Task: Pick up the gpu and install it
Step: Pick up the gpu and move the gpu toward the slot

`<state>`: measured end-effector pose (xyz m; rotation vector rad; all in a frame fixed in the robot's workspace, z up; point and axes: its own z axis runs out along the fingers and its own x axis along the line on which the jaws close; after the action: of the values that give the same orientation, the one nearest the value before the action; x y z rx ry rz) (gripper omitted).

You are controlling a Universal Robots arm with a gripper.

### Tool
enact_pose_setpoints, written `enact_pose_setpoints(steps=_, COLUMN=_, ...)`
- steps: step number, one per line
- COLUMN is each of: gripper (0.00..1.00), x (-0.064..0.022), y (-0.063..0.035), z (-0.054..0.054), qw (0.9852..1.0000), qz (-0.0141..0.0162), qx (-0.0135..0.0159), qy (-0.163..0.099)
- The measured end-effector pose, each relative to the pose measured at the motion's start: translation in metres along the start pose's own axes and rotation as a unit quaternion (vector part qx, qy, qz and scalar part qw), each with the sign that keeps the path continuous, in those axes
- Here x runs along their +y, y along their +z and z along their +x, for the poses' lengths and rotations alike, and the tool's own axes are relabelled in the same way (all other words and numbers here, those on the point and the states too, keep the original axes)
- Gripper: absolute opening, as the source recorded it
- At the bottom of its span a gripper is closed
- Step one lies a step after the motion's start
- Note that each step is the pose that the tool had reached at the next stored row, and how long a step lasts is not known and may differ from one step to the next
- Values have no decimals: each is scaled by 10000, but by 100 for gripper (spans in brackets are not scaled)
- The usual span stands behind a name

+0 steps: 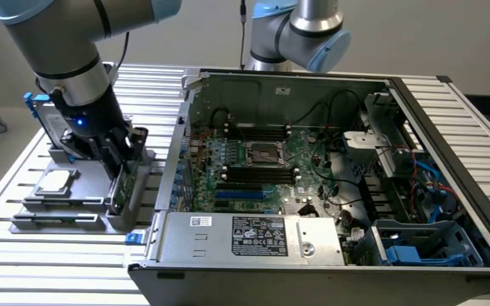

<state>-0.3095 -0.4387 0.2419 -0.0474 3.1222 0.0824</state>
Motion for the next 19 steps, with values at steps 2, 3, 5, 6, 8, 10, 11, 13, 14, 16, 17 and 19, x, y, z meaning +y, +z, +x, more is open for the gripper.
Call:
enact_pose_setpoints(steps=2, gripper=36, x=-4, y=6, z=-1, qw=10000, qz=0, qx=0, qy=-1)
enact_pose_setpoints(steps=3, gripper=36, x=-5, y=9, z=0, qw=10000, qz=0, qx=0, qy=-1)
enact_pose_setpoints(steps=5, gripper=36, x=-6, y=12, z=0, qw=10000, qz=1, qx=1, qy=0)
enact_pose_setpoints(steps=6, gripper=36, x=-6, y=13, z=0, qw=10000, qz=1, qx=2, qy=0)
enact_pose_setpoints(steps=8, gripper=36, x=-6, y=15, z=0, qw=10000, qz=0, qx=0, qy=-1)
enact_pose_setpoints(steps=10, gripper=28, x=-6, y=15, z=-1, qw=10000, qz=0, qx=0, qy=-1)
enact_pose_setpoints(steps=11, gripper=28, x=-6, y=15, z=-1, qw=10000, qz=0, qx=0, qy=-1)
enact_pose_setpoints(steps=13, gripper=26, x=-6, y=15, z=-1, qw=10000, qz=0, qx=1, qy=-1)
enact_pose_setpoints(steps=14, gripper=26, x=-6, y=15, z=-1, qw=10000, qz=0, qx=0, qy=-1)
enact_pose_setpoints(steps=16, gripper=26, x=-6, y=15, z=0, qw=10000, qz=0, qx=0, qy=-1)
enact_pose_setpoints(steps=17, gripper=26, x=-6, y=15, z=0, qw=10000, qz=0, qx=0, qy=-1)
enact_pose_setpoints(steps=19, gripper=26, x=-6, y=15, z=0, qw=10000, qz=-1, qx=0, qy=-1)
